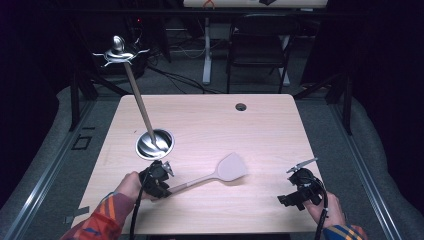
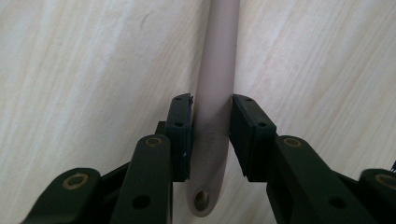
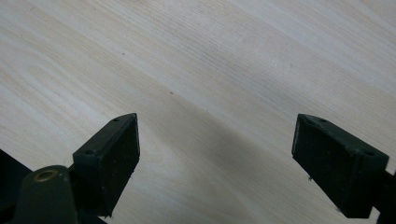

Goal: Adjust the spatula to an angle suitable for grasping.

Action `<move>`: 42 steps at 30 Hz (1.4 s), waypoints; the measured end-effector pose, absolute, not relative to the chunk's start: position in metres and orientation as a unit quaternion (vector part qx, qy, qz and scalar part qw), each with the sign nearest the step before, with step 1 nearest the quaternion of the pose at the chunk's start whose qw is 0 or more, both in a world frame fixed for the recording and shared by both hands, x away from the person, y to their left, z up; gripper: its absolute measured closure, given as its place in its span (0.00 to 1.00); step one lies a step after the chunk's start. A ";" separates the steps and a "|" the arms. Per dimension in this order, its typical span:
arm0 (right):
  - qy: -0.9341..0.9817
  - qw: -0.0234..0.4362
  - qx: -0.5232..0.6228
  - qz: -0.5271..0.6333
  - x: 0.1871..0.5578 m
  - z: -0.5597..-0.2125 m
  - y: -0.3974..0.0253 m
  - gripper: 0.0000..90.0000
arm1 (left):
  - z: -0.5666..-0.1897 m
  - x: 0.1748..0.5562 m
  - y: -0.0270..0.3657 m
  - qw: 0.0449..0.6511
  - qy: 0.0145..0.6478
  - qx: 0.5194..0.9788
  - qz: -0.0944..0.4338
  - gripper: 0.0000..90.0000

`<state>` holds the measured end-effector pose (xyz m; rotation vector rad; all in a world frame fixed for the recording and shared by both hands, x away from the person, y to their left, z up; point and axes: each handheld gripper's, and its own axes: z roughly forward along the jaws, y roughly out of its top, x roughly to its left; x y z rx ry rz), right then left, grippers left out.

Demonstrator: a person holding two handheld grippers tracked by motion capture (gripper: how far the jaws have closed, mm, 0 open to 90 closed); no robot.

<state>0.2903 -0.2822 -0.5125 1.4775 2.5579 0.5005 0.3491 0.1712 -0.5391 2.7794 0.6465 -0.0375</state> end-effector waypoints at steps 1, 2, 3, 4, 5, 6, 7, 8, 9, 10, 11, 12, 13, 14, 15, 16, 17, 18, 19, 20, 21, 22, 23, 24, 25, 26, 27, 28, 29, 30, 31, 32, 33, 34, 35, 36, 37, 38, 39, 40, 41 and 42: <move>0.852 0.071 0.491 0.168 0.290 -0.513 -0.282 0.17 | -0.539 0.351 0.173 0.144 0.227 0.963 -0.015 0.77; 0.851 0.069 0.492 0.170 0.290 -0.513 -0.282 0.17 | -0.539 0.353 0.176 0.142 0.226 0.963 -0.015 0.76; 0.850 0.071 0.493 0.169 0.290 -0.513 -0.282 0.17 | -0.539 0.356 0.178 0.137 0.225 0.964 -0.017 0.76; 0.851 0.072 0.493 0.168 0.290 -0.513 -0.282 0.17 | -0.540 0.358 0.181 0.133 0.226 0.965 -0.018 0.74; 0.852 0.069 0.492 0.167 0.290 -0.513 -0.282 0.17 | -0.540 0.358 0.181 0.133 0.226 0.965 -0.018 0.72; 0.852 0.069 0.492 0.167 0.290 -0.513 -0.282 0.17 | -0.541 0.359 0.184 0.131 0.228 0.965 -0.020 0.72; 0.850 0.069 0.495 0.169 0.290 -0.513 -0.281 0.17 | -0.542 0.361 0.187 0.120 0.228 0.966 -0.016 0.69; 0.850 0.071 0.495 0.167 0.290 -0.513 -0.282 0.17 | -0.542 0.360 0.187 0.116 0.229 0.966 -0.012 0.68; 0.851 0.071 0.494 0.164 0.290 -0.513 -0.282 0.17 | -0.542 0.359 0.186 0.109 0.223 0.969 -0.004 0.70; 0.850 0.069 0.494 0.168 0.290 -0.513 -0.282 0.17 | -0.542 0.358 0.186 0.107 0.220 0.970 0.002 0.72; 0.850 0.069 0.495 0.168 0.290 -0.514 -0.282 0.17 | -0.542 0.357 0.185 0.102 0.214 0.971 0.006 0.73; 0.850 0.072 0.495 0.165 0.290 -0.513 -0.282 0.17 | -0.542 0.356 0.185 0.099 0.209 0.973 0.009 0.73; 0.850 0.071 0.495 0.164 0.290 -0.514 -0.282 0.17 | -0.541 0.356 0.184 0.094 0.202 0.975 0.011 0.73; 0.850 0.071 0.495 0.163 0.290 -0.514 -0.282 0.17 | -0.542 0.356 0.184 0.094 0.201 0.975 0.013 0.74; 0.849 0.073 0.496 0.165 0.290 -0.514 -0.282 0.17 | -0.541 0.356 0.185 0.089 0.196 0.977 0.016 0.74; 0.848 0.073 0.497 0.166 0.290 -0.514 -0.282 0.17 | -0.541 0.357 0.187 0.083 0.196 0.977 0.018 0.74; 0.850 0.071 0.495 0.164 0.290 -0.514 -0.283 0.17 | -0.541 0.359 0.190 0.079 0.194 0.978 0.018 0.74; 0.849 0.075 0.497 0.163 0.290 -0.514 -0.283 0.17 | -0.541 0.361 0.193 0.077 0.197 0.977 0.016 0.74; 0.852 0.071 0.494 0.157 0.290 -0.514 -0.284 0.17 | -0.541 0.364 0.198 0.075 0.199 0.977 0.016 0.73; 0.851 0.068 0.496 0.158 0.290 -0.514 -0.284 0.17 | -0.541 0.366 0.202 0.074 0.203 0.976 0.017 0.73; 0.851 0.068 0.496 0.158 0.290 -0.514 -0.284 0.17 | -0.541 0.368 0.208 0.080 0.211 0.974 0.014 0.73; 0.851 0.067 0.496 0.158 0.290 -0.514 -0.284 0.17 | -0.541 0.371 0.213 0.082 0.215 0.973 0.008 0.72; 0.852 0.069 0.494 0.158 0.290 -0.514 -0.284 0.17 | -0.542 0.374 0.220 0.084 0.221 0.972 0.006 0.72; 0.851 0.069 0.496 0.160 0.290 -0.514 -0.284 0.17 | -0.542 0.374 0.220 0.084 0.221 0.972 0.006 0.72; 0.851 0.069 0.496 0.160 0.290 -0.514 -0.284 0.17 | -0.542 0.376 0.226 0.085 0.223 0.971 0.006 0.72; 0.851 0.070 0.495 0.159 0.290 -0.515 -0.284 0.17 | -0.542 0.377 0.231 0.085 0.227 0.970 0.007 0.71; 0.851 0.071 0.496 0.156 0.290 -0.515 -0.284 0.17 | -0.542 0.381 0.242 0.086 0.233 0.969 0.005 0.71; 0.851 0.069 0.497 0.159 0.290 -0.515 -0.283 0.17 | -0.542 0.382 0.245 0.084 0.237 0.968 0.008 0.70; 0.852 0.068 0.495 0.158 0.290 -0.515 -0.284 0.17 | -0.542 0.383 0.251 0.087 0.244 0.966 0.006 0.70; 0.851 0.065 0.496 0.161 0.290 -0.516 -0.283 0.17 | -0.542 0.384 0.254 0.088 0.246 0.965 0.008 0.69; 0.852 0.064 0.494 0.161 0.290 -0.516 -0.283 0.17 | -0.542 0.386 0.257 0.083 0.251 0.964 0.015 0.69; 0.854 0.061 0.492 0.159 0.290 -0.515 -0.283 0.17 | -0.542 0.387 0.259 0.086 0.256 0.963 0.009 0.68; 0.854 0.061 0.491 0.160 0.290 -0.515 -0.283 0.17 | -0.543 0.388 0.261 0.088 0.258 0.962 0.009 0.68; 0.854 0.063 0.492 0.159 0.290 -0.516 -0.282 0.17 | -0.543 0.389 0.263 0.089 0.265 0.960 0.010 0.68; 0.854 0.060 0.491 0.163 0.290 -0.516 -0.282 0.17 | -0.543 0.390 0.264 0.088 0.269 0.959 0.013 0.67; 0.853 0.060 0.492 0.166 0.289 -0.516 -0.281 0.17 | -0.544 0.391 0.264 0.085 0.279 0.956 0.021 0.65; 0.853 0.057 0.491 0.167 0.289 -0.516 -0.282 0.19 | -0.544 0.392 0.265 0.082 0.294 0.952 0.037 0.63; 0.854 0.051 0.487 0.175 0.289 -0.515 -0.282 0.20 | -0.544 0.393 0.266 0.081 0.303 0.949 0.039 0.61; 0.854 0.051 0.487 0.175 0.289 -0.515 -0.282 0.20 | -0.544 0.393 0.266 0.081 0.303 0.949 0.039 0.59; 0.855 0.052 0.483 0.179 0.288 -0.515 -0.281 0.20 | -0.545 0.394 0.267 0.075 0.314 0.945 0.050 0.56; 0.858 0.050 0.481 0.174 0.288 -0.515 -0.281 0.20 | -0.546 0.395 0.268 0.077 0.326 0.940 0.055 0.58; 0.862 0.055 0.476 0.167 0.289 -0.516 -0.281 0.20 | -0.547 0.396 0.269 0.080 0.334 0.937 0.064 0.58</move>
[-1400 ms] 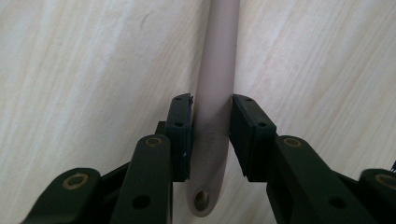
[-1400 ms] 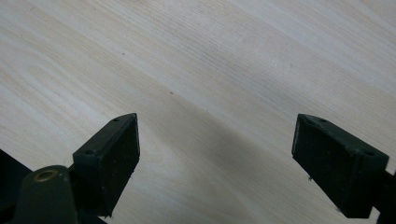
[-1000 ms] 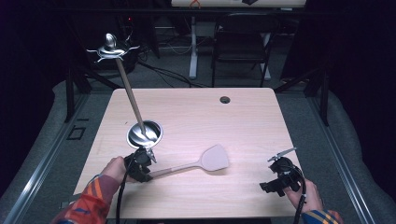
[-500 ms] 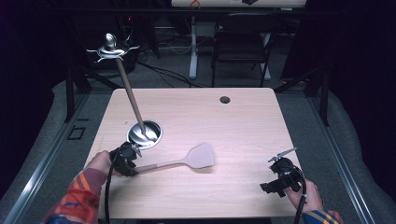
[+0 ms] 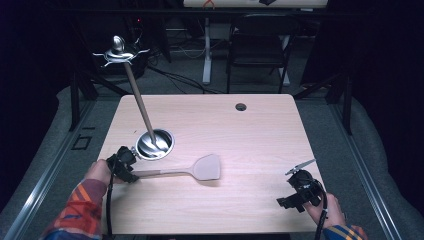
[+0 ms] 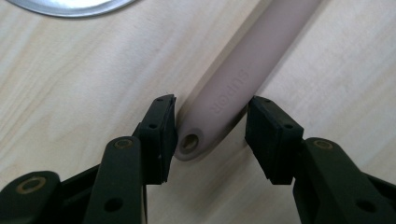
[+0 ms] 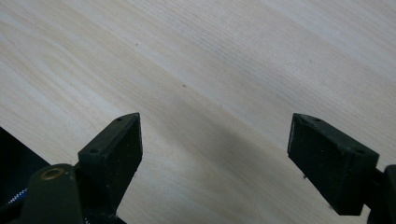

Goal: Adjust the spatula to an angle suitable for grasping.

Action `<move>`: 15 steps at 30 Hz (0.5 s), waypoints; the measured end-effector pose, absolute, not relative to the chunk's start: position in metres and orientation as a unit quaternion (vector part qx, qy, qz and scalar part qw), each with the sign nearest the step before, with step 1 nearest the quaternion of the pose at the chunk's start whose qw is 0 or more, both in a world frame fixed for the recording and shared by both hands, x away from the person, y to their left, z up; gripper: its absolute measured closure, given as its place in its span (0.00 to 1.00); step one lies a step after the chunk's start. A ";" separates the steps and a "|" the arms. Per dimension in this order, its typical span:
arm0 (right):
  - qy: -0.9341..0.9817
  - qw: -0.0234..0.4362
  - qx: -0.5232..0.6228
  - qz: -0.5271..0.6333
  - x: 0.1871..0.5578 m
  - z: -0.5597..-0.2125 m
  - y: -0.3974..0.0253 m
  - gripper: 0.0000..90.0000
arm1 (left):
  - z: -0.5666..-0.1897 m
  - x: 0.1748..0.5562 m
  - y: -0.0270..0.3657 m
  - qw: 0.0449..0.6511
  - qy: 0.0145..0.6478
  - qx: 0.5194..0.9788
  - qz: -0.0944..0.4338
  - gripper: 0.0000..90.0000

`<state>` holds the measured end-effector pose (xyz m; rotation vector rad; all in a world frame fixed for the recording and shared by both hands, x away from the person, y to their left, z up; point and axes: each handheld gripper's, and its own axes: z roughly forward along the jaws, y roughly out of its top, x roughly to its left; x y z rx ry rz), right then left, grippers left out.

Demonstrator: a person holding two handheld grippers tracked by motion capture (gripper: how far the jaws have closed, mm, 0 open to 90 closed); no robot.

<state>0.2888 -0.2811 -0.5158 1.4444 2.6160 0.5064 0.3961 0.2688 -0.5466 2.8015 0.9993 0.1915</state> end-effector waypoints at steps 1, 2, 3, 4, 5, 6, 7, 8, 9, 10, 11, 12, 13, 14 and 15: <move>0.862 0.055 0.476 0.167 0.289 -0.516 -0.281 0.20 | -0.547 0.396 0.269 0.080 0.334 0.937 0.064 0.57; 0.863 0.052 0.477 0.160 0.289 -0.517 -0.281 0.20 | -0.547 0.398 0.270 0.086 0.348 0.931 0.067 0.57; 0.864 0.052 0.475 0.158 0.289 -0.517 -0.281 0.20 | -0.547 0.398 0.270 0.085 0.351 0.930 0.067 0.57; 0.863 0.053 0.476 0.160 0.289 -0.517 -0.280 0.20 | -0.547 0.398 0.269 0.084 0.358 0.927 0.073 0.56; 0.862 0.054 0.478 0.163 0.289 -0.517 -0.280 0.20 | -0.547 0.398 0.269 0.083 0.365 0.924 0.076 0.55; 0.859 0.053 0.480 0.167 0.289 -0.517 -0.280 0.20 | -0.546 0.399 0.268 0.080 0.378 0.919 0.078 0.54; 0.860 0.053 0.480 0.167 0.289 -0.517 -0.280 0.20 | -0.545 0.400 0.268 0.080 0.387 0.915 0.080 0.52; 0.862 0.053 0.477 0.162 0.289 -0.517 -0.280 0.20 | -0.542 0.400 0.268 0.082 0.398 0.910 0.079 0.50; 0.863 0.052 0.477 0.161 0.289 -0.517 -0.280 0.20 | -0.539 0.399 0.267 0.087 0.400 0.909 0.082 0.47; 0.862 0.052 0.478 0.163 0.289 -0.517 -0.280 0.20 | -0.534 0.397 0.265 0.101 0.401 0.907 0.084 0.45; 0.860 0.053 0.479 0.167 0.289 -0.517 -0.280 0.20 | -0.530 0.395 0.260 0.118 0.399 0.906 0.081 0.44; 0.860 0.052 0.479 0.167 0.289 -0.517 -0.280 0.20 | -0.526 0.393 0.253 0.135 0.389 0.908 0.078 0.42; 0.855 0.056 0.485 0.174 0.288 -0.518 -0.279 0.20 | -0.522 0.391 0.244 0.148 0.379 0.910 0.076 0.42; 0.862 0.050 0.478 0.165 0.289 -0.517 -0.280 0.20 | -0.520 0.389 0.230 0.155 0.363 0.916 0.075 0.42; 0.862 0.050 0.478 0.165 0.289 -0.517 -0.280 0.20 | -0.520 0.389 0.230 0.155 0.363 0.916 0.075 0.42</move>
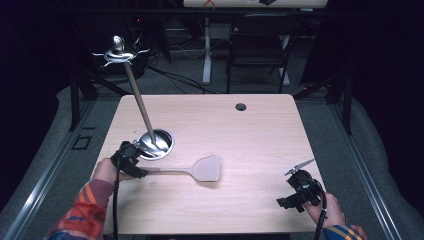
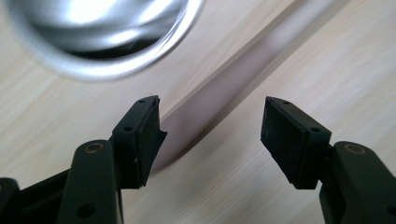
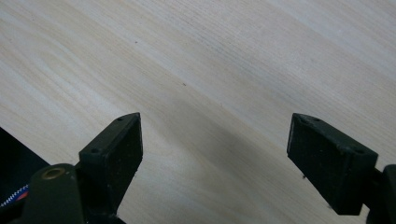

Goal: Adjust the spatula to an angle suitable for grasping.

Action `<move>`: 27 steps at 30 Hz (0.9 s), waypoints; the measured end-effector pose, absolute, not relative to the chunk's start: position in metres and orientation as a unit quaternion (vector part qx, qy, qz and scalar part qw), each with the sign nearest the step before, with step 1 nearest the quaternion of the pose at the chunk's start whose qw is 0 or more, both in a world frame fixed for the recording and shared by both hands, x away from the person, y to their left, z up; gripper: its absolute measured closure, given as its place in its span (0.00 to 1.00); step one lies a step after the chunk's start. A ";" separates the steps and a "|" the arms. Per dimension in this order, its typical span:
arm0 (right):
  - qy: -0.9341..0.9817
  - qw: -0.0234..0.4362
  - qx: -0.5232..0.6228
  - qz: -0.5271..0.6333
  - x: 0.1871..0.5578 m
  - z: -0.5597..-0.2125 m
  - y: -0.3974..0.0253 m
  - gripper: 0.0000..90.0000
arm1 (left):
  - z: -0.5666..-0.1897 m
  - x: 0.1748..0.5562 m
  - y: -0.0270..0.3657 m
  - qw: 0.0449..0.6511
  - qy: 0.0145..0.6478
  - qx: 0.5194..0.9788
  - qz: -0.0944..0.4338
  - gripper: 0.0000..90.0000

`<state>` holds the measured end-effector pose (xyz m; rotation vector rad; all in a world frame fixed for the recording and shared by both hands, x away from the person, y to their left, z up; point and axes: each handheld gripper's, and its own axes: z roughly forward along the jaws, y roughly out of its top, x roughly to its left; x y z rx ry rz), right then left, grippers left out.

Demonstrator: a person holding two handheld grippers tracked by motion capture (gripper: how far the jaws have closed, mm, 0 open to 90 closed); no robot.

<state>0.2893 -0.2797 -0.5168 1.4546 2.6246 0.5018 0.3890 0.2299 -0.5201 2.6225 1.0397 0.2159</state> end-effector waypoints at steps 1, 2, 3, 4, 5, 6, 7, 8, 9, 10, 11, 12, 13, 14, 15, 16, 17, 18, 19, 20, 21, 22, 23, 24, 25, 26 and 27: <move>0.864 0.054 0.474 0.161 0.290 -0.517 -0.279 0.20 | -0.521 0.388 0.205 0.164 0.334 0.926 0.066 0.42; 0.863 0.050 0.476 0.165 0.289 -0.517 -0.278 0.20 | -0.522 0.389 0.196 0.162 0.323 0.930 0.064 0.43; 0.863 0.049 0.475 0.164 0.289 -0.517 -0.278 0.20 | -0.525 0.388 0.183 0.159 0.312 0.935 0.060 0.44; 0.857 0.055 0.483 0.174 0.288 -0.518 -0.276 0.20 | -0.527 0.389 0.173 0.157 0.299 0.939 0.059 0.45; 0.860 0.052 0.479 0.169 0.289 -0.518 -0.277 0.20 | -0.530 0.390 0.164 0.152 0.286 0.944 0.059 0.47; 0.860 0.052 0.479 0.169 0.289 -0.518 -0.277 0.20 | -0.530 0.390 0.164 0.152 0.286 0.944 0.059 0.50; 0.862 0.045 0.477 0.167 0.289 -0.517 -0.277 0.20 | -0.534 0.392 0.154 0.146 0.270 0.950 0.063 0.50; 0.862 0.050 0.477 0.163 0.289 -0.518 -0.278 0.20 | -0.536 0.394 0.142 0.144 0.244 0.956 0.078 0.56; 0.863 0.050 0.475 0.164 0.290 -0.518 -0.279 0.20 | -0.537 0.394 0.139 0.151 0.229 0.958 0.082 0.60; 0.863 0.049 0.475 0.164 0.290 -0.518 -0.279 0.20 | -0.538 0.395 0.134 0.154 0.207 0.962 0.089 0.63; 0.862 0.047 0.476 0.166 0.290 -0.518 -0.279 0.20 | -0.539 0.396 0.129 0.146 0.197 0.965 0.091 0.64; 0.863 0.050 0.475 0.165 0.290 -0.518 -0.279 0.20 | -0.542 0.398 0.124 0.146 0.183 0.968 0.091 0.65; 0.863 0.049 0.476 0.164 0.290 -0.518 -0.279 0.20 | -0.544 0.398 0.121 0.146 0.176 0.969 0.092 0.66; 0.862 0.047 0.476 0.168 0.290 -0.519 -0.279 0.20 | -0.546 0.399 0.117 0.142 0.170 0.971 0.086 0.67; 0.862 0.048 0.477 0.165 0.290 -0.519 -0.279 0.20 | -0.548 0.399 0.114 0.139 0.158 0.974 0.089 0.68; 0.863 0.047 0.477 0.161 0.290 -0.518 -0.280 0.20 | -0.548 0.400 0.112 0.140 0.149 0.975 0.090 0.70; 0.862 0.047 0.477 0.164 0.290 -0.518 -0.280 0.20 | -0.548 0.400 0.111 0.139 0.143 0.976 0.090 0.71; 0.861 0.045 0.478 0.166 0.290 -0.518 -0.280 0.20 | -0.548 0.400 0.111 0.138 0.128 0.978 0.092 0.73; 0.861 0.044 0.478 0.166 0.290 -0.518 -0.280 0.20 | -0.548 0.399 0.112 0.140 0.117 0.979 0.094 0.74; 0.863 0.049 0.477 0.161 0.290 -0.518 -0.280 0.20 | -0.547 0.398 0.112 0.135 0.105 0.980 0.098 0.76; 0.864 0.049 0.476 0.158 0.290 -0.518 -0.280 0.20 | -0.546 0.397 0.112 0.131 0.090 0.982 0.102 0.78; 0.863 0.048 0.477 0.158 0.290 -0.519 -0.280 0.20 | -0.545 0.396 0.112 0.131 0.079 0.983 0.105 0.79; 0.863 0.046 0.477 0.158 0.290 -0.518 -0.281 0.20 | -0.544 0.394 0.114 0.136 0.066 0.984 0.099 0.81; 0.863 0.045 0.478 0.160 0.290 -0.519 -0.280 0.20 | -0.543 0.393 0.115 0.145 0.064 0.983 0.087 0.82; 0.864 0.046 0.476 0.156 0.290 -0.518 -0.281 0.20 | -0.543 0.392 0.117 0.153 0.049 0.984 0.074 0.82; 0.864 0.045 0.476 0.156 0.290 -0.518 -0.281 0.20 | -0.543 0.388 0.118 0.159 0.032 0.984 0.068 0.82; 0.864 0.045 0.476 0.155 0.290 -0.518 -0.281 0.20 | -0.543 0.386 0.118 0.159 0.022 0.985 0.064 0.83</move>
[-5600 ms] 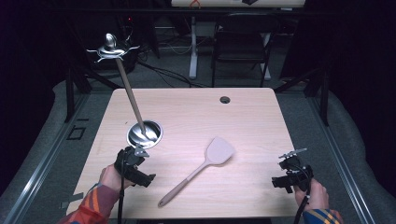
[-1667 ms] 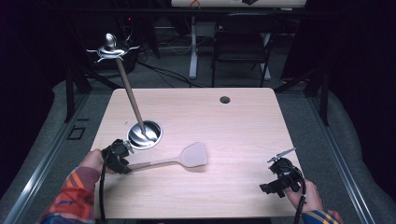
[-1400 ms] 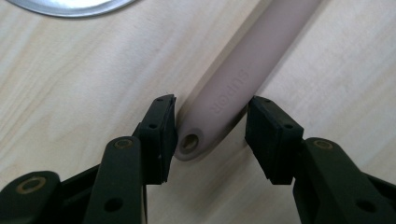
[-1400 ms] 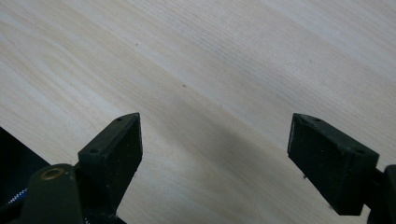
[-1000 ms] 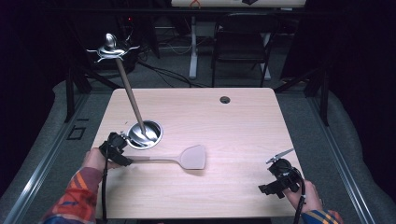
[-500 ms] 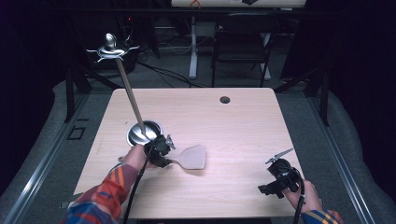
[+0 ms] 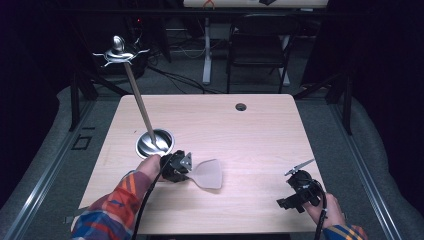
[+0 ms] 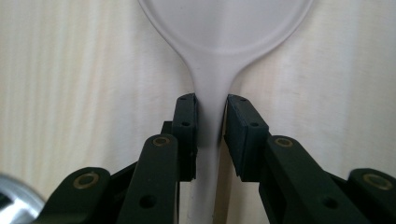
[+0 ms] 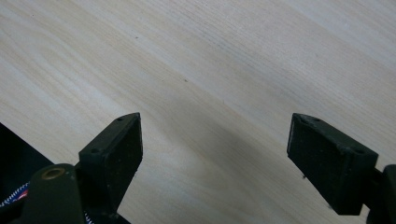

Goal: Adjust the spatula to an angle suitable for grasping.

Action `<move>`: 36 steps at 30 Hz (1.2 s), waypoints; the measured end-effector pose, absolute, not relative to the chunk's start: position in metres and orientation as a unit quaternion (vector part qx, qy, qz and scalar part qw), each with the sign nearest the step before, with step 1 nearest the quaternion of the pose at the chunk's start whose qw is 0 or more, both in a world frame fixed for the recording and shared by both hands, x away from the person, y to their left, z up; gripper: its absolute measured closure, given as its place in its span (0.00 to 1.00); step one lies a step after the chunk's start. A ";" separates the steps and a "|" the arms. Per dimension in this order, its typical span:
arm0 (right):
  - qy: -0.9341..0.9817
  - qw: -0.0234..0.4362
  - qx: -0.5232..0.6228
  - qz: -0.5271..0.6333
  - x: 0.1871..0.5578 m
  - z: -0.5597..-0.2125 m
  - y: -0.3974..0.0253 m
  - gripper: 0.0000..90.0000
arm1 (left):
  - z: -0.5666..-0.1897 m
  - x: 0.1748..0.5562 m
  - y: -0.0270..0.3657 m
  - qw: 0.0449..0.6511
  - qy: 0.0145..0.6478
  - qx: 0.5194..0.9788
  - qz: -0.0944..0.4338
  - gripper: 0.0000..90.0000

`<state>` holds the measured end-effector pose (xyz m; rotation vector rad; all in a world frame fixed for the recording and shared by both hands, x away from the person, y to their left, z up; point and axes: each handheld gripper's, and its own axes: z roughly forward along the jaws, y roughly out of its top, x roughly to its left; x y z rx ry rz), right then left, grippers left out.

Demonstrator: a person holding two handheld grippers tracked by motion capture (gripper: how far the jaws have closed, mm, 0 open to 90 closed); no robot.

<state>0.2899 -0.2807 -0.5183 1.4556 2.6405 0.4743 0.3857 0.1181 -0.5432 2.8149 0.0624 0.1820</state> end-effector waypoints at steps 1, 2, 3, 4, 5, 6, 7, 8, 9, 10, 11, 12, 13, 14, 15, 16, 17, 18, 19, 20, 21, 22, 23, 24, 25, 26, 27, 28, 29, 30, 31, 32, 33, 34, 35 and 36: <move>0.864 0.045 0.476 0.156 0.290 -0.518 -0.281 0.20 | -0.543 0.383 0.118 0.157 0.012 0.986 0.058 0.83; 0.863 0.045 0.477 0.157 0.290 -0.519 -0.281 0.20 | -0.542 0.382 0.118 0.157 -0.001 0.986 0.052 0.83; 0.863 0.044 0.478 0.156 0.290 -0.519 -0.281 0.20 | -0.543 0.379 0.118 0.165 -0.010 0.986 0.040 0.83; 0.862 0.043 0.480 0.159 0.289 -0.519 -0.281 0.20 | -0.542 0.376 0.118 0.165 -0.025 0.986 0.029 0.83; 0.862 0.038 0.479 0.160 0.290 -0.519 -0.281 0.20 | -0.542 0.374 0.118 0.167 -0.036 0.985 0.023 0.83; 0.863 0.039 0.478 0.158 0.290 -0.519 -0.281 0.20 | -0.542 0.371 0.118 0.169 -0.055 0.984 0.006 0.83; 0.863 0.039 0.478 0.159 0.290 -0.519 -0.281 0.20 | -0.542 0.368 0.118 0.172 -0.068 0.983 -0.005 0.83; 0.864 0.037 0.476 0.157 0.290 -0.519 -0.281 0.20 | -0.542 0.365 0.117 0.171 -0.080 0.982 -0.012 0.83; 0.864 0.036 0.477 0.157 0.290 -0.520 -0.281 0.20 | -0.542 0.361 0.116 0.170 -0.085 0.982 -0.015 0.83; 0.864 0.036 0.477 0.157 0.290 -0.520 -0.281 0.20 | -0.542 0.361 0.116 0.167 -0.083 0.982 -0.016 0.83; 0.865 0.039 0.476 0.154 0.290 -0.520 -0.281 0.20 | -0.542 0.360 0.116 0.168 -0.072 0.983 -0.015 0.83; 0.865 0.039 0.476 0.154 0.290 -0.520 -0.281 0.20 | -0.543 0.359 0.116 0.169 -0.063 0.984 -0.009 0.82; 0.865 0.038 0.476 0.156 0.290 -0.520 -0.281 0.20 | -0.543 0.359 0.117 0.167 -0.051 0.985 -0.003 0.80; 0.862 0.039 0.479 0.160 0.289 -0.520 -0.281 0.20 | -0.543 0.360 0.117 0.168 -0.033 0.985 0.003 0.77; 0.860 0.040 0.482 0.164 0.289 -0.521 -0.281 0.20 | -0.542 0.360 0.120 0.172 -0.011 0.985 0.008 0.71; 0.862 0.033 0.478 0.163 0.289 -0.520 -0.282 0.20 | -0.540 0.360 0.121 0.174 0.006 0.985 0.008 0.64; 0.862 0.031 0.479 0.161 0.289 -0.519 -0.282 0.20 | -0.538 0.360 0.124 0.177 0.022 0.984 0.014 0.62; 0.865 0.033 0.477 0.155 0.289 -0.519 -0.282 0.20 | -0.535 0.361 0.127 0.177 0.041 0.983 0.021 0.56; 0.862 0.032 0.479 0.160 0.289 -0.519 -0.282 0.20 | -0.531 0.361 0.131 0.179 0.056 0.982 0.031 0.55; 0.862 0.033 0.479 0.160 0.289 -0.519 -0.282 0.20 | -0.527 0.361 0.135 0.185 0.080 0.979 0.038 0.56; 0.862 0.033 0.479 0.160 0.289 -0.519 -0.282 0.20 | -0.527 0.361 0.135 0.185 0.080 0.979 0.038 0.59; 0.862 0.036 0.480 0.158 0.288 -0.519 -0.283 0.20 | -0.517 0.359 0.148 0.196 0.133 0.970 0.059 0.67; 0.860 0.035 0.482 0.162 0.288 -0.519 -0.283 0.20 | -0.513 0.357 0.155 0.199 0.163 0.964 0.069 0.76; 0.861 0.034 0.481 0.162 0.288 -0.519 -0.283 0.20 | -0.511 0.356 0.161 0.197 0.186 0.959 0.077 0.83; 0.862 0.037 0.480 0.158 0.288 -0.519 -0.284 0.20 | -0.507 0.354 0.169 0.193 0.219 0.952 0.090 0.87; 0.861 0.037 0.482 0.161 0.288 -0.519 -0.284 0.20 | -0.504 0.352 0.178 0.193 0.247 0.944 0.101 0.91; 0.861 0.036 0.482 0.160 0.288 -0.519 -0.284 0.20 | -0.503 0.349 0.190 0.195 0.292 0.931 0.103 0.93; 0.862 0.037 0.481 0.157 0.288 -0.519 -0.283 0.20 | -0.503 0.347 0.198 0.188 0.313 0.925 0.108 0.94; 0.864 0.039 0.478 0.151 0.289 -0.519 -0.284 0.20 | -0.505 0.345 0.210 0.166 0.343 0.917 0.114 0.95; 0.862 0.033 0.480 0.159 0.288 -0.519 -0.283 0.20 | -0.506 0.344 0.217 0.151 0.362 0.913 0.115 0.96; 0.862 0.033 0.480 0.160 0.288 -0.519 -0.282 0.20 | -0.509 0.343 0.227 0.138 0.381 0.907 0.118 0.96; 0.862 0.033 0.480 0.160 0.288 -0.519 -0.282 0.20 | -0.512 0.341 0.235 0.128 0.397 0.902 0.109 0.97; 0.864 0.037 0.478 0.154 0.289 -0.519 -0.282 0.20 | -0.516 0.341 0.242 0.117 0.409 0.899 0.097 0.98; 0.864 0.034 0.477 0.158 0.289 -0.519 -0.282 0.20 | -0.519 0.341 0.245 0.110 0.416 0.898 0.093 0.98; 0.865 0.040 0.476 0.152 0.289 -0.519 -0.282 0.19 | -0.523 0.341 0.246 0.097 0.421 0.898 0.084 0.98; 0.863 0.041 0.480 0.155 0.289 -0.519 -0.281 0.19 | -0.526 0.342 0.247 0.087 0.422 0.899 0.082 0.98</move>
